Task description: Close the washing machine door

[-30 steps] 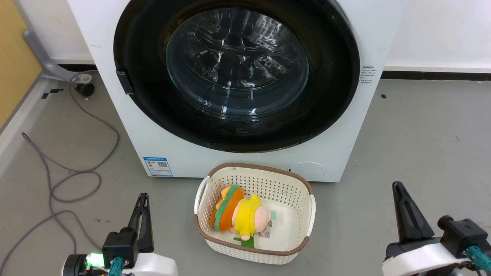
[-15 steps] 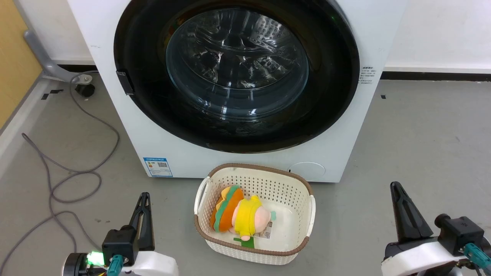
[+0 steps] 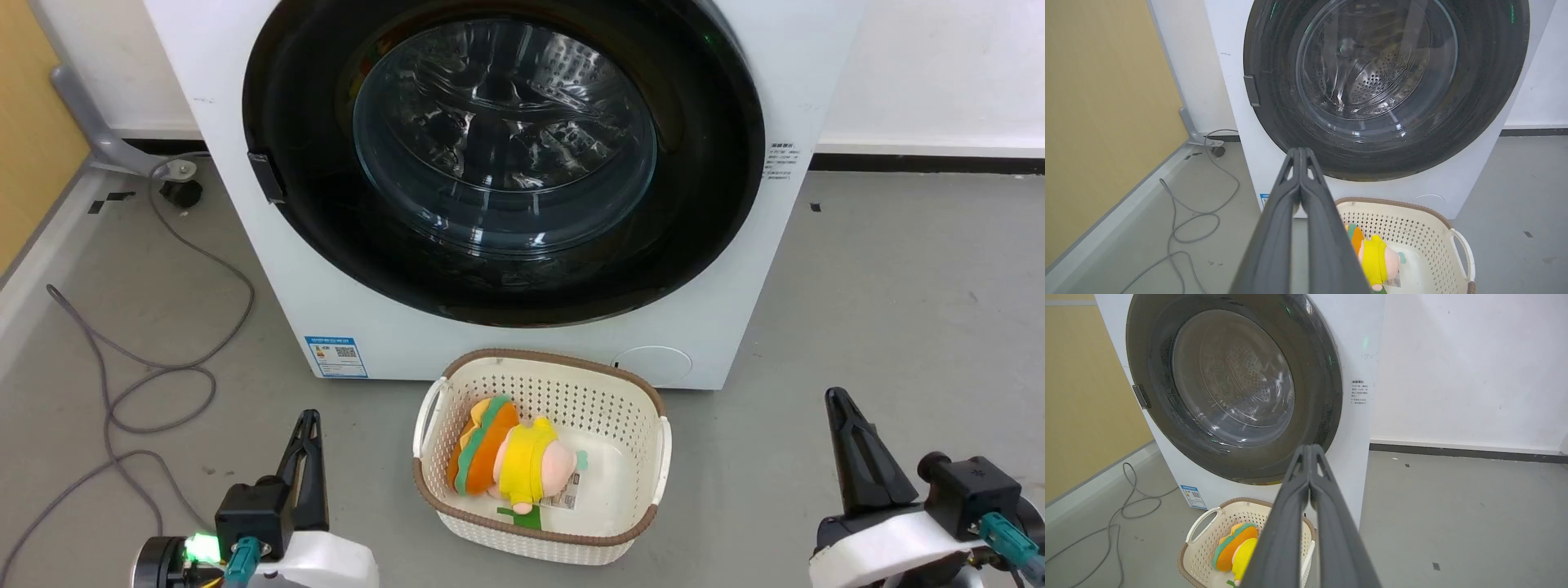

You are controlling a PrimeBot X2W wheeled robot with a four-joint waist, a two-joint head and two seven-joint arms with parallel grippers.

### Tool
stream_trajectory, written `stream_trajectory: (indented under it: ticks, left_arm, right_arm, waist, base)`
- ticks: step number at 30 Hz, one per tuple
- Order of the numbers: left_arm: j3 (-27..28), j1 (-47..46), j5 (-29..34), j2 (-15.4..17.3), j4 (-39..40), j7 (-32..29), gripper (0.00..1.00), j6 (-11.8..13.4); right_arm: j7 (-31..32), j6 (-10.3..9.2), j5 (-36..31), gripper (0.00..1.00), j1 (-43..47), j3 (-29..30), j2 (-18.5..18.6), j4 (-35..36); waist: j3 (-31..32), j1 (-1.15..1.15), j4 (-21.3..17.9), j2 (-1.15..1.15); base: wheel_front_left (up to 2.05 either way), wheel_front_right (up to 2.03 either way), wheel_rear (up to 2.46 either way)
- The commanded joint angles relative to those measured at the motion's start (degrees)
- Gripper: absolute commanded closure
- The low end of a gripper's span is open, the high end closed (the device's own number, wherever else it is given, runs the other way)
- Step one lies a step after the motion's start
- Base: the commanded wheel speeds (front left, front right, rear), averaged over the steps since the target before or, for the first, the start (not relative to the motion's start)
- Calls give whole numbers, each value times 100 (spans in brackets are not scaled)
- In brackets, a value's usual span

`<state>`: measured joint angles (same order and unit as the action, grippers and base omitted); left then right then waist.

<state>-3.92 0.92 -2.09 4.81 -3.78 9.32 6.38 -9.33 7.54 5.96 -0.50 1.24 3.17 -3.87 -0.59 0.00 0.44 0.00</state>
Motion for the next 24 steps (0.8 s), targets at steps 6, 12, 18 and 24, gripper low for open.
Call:
stream_trajectory:
  ticks: [6, 12, 18, 24]
  left_arm:
    - [50, -38, 71, -22, 63, -82, 100, -63]
    - [78, -42, 83, -36, 89, -153, 100, -110]
    - [106, -47, 94, -50, 115, -223, 100, -158]
    - [135, -51, 106, -64, 141, -293, 100, -205]
  right_arm:
    - [78, -2, -66, 100, 21, -19, -12, 59]
    - [149, -3, -110, 100, 23, -28, -14, 87]
    - [220, -3, -154, 100, 26, -37, -15, 114]
    - [291, -3, -198, 100, 28, -45, -16, 141]
  waist:
    - [4, 0, -3, 0]
    - [9, 0, -6, 0]
    - [14, 0, -10, 0]
    - [18, 0, -13, 0]
  base:
    - [0, 0, 0]
    - [0, 0, 0]
    - [0, 0, 0]
    - [0, 0, 0]
